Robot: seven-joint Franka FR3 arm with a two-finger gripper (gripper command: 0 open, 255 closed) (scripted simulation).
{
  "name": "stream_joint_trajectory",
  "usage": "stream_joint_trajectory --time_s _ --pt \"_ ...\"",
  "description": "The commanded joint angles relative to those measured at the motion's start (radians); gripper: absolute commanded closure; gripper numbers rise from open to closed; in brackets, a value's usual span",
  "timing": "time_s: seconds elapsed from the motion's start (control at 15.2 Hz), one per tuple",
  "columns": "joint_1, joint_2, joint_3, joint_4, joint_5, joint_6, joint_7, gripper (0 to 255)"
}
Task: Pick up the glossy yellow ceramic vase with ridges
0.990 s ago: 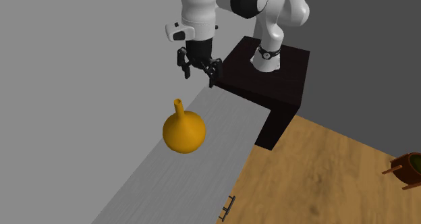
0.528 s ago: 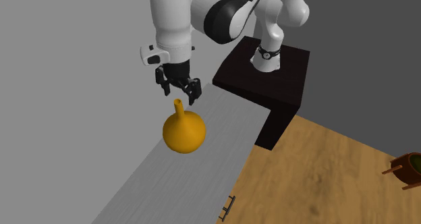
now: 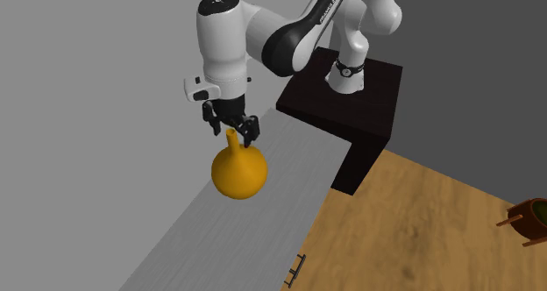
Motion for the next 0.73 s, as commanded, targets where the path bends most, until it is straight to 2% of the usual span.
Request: stream_joint_trajectory --time_s 0.0,0.07,0.66 --pt "0.0 0.003 0.001 -0.006 0.002 0.009 -0.001 0" --pt "0.0 0.004 0.001 -0.004 0.002 0.009 -0.001 255" --pt "0.0 0.003 0.001 -0.006 0.002 0.009 -0.001 255"
